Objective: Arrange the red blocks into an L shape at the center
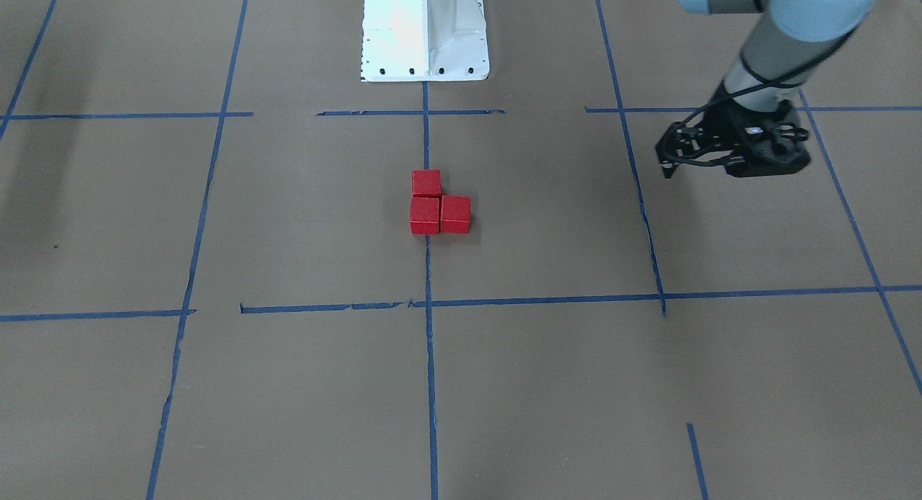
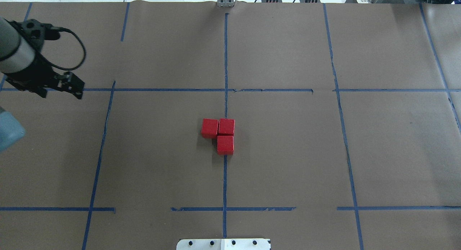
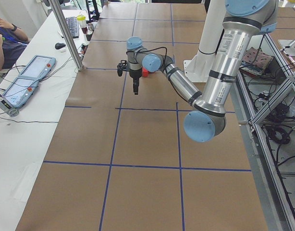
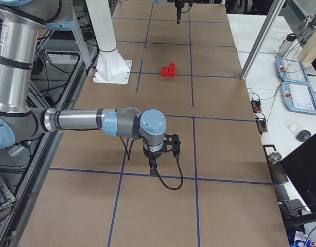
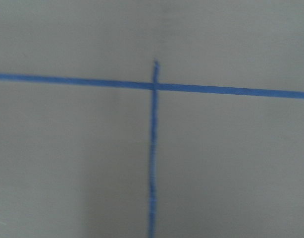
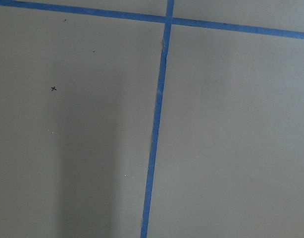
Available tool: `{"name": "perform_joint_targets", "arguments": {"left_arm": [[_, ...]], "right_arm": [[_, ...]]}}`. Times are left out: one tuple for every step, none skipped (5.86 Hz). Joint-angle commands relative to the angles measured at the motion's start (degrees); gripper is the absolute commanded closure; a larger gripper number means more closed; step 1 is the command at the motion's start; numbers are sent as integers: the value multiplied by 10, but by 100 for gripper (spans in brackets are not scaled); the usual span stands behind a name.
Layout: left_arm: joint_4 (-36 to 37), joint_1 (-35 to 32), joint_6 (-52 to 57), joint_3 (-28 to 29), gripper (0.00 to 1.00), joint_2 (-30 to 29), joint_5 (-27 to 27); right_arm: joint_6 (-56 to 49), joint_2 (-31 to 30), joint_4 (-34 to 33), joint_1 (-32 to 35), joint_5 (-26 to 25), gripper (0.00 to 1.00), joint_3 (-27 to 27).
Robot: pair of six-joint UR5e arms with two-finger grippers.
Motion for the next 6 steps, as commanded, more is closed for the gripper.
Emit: {"name": "perform_joint_targets", "arguments": {"left_arm": [[-3,-150,277,18,0,110,-48],[-7,-216,411,55,0,159,-49],[-7,-266,455,76,0,192,-52],[-57,-275,462,107,0,225,-78],[-79,-286,454,127,0,245,-102],[-82,-286,445,145,0,245,-103]], "right_arm": [[0,2,0,0,0,0,0],[0,2,0,0,2,0,0],[0,2,0,0,3,0,-2],[0,2,0,0,4,0,-1],[1,2,0,0,4,0,-1],[1,2,0,0,4,0,-1]]}}
